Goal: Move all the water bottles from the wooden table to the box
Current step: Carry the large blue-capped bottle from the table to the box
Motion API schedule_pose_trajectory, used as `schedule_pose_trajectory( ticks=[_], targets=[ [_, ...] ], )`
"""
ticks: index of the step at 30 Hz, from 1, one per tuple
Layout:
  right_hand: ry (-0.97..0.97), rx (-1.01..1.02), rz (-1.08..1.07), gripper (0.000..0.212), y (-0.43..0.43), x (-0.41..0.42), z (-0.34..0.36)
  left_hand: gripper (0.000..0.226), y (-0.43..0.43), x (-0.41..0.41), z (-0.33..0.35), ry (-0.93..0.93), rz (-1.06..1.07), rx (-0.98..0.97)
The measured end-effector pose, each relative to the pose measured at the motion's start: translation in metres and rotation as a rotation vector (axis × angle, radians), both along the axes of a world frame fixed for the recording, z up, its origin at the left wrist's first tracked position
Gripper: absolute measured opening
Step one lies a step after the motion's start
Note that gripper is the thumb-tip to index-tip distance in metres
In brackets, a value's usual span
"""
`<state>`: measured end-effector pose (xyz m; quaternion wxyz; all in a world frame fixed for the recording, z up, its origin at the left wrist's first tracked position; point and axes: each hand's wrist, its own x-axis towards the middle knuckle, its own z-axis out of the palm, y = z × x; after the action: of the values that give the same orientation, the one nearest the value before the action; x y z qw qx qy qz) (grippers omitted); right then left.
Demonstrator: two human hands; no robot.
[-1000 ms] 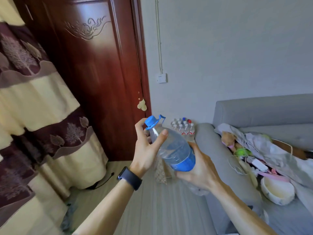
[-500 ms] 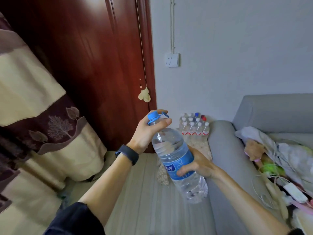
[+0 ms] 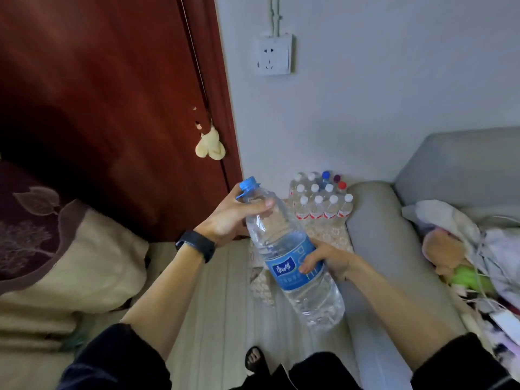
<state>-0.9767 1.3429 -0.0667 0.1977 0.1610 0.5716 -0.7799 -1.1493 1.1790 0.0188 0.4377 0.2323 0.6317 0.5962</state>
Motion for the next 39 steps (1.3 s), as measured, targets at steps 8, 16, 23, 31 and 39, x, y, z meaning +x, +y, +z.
schedule_pose_trajectory(
  ticks=[8, 16, 23, 31, 39],
  targets=[
    [-0.070, -0.091, -0.003, 0.064, 0.107, -0.067, -0.045, 0.059, 0.120, -0.054, -0.043, 0.115, 0.072, -0.111],
    [0.014, 0.275, -0.104, 0.069, 0.174, -0.140, -0.078, 0.055, 0.202, -0.104, -0.099, 0.217, 0.462, -0.359],
    [0.025, 0.826, 0.072, 0.079, 0.210, -0.161, -0.135, 0.048, 0.244, -0.126, -0.148, 0.403, 0.638, -0.595],
    [-0.083, 1.456, 0.038, 0.079, 0.262, -0.173, -0.236, 0.056, 0.293, -0.169, -0.253, 0.428, 0.736, -0.609],
    [-0.225, 1.567, 0.124, 0.079, 0.275, -0.186, -0.299, 0.057, 0.342, -0.180, -0.330, 0.440, 0.854, -0.502]
  ],
)
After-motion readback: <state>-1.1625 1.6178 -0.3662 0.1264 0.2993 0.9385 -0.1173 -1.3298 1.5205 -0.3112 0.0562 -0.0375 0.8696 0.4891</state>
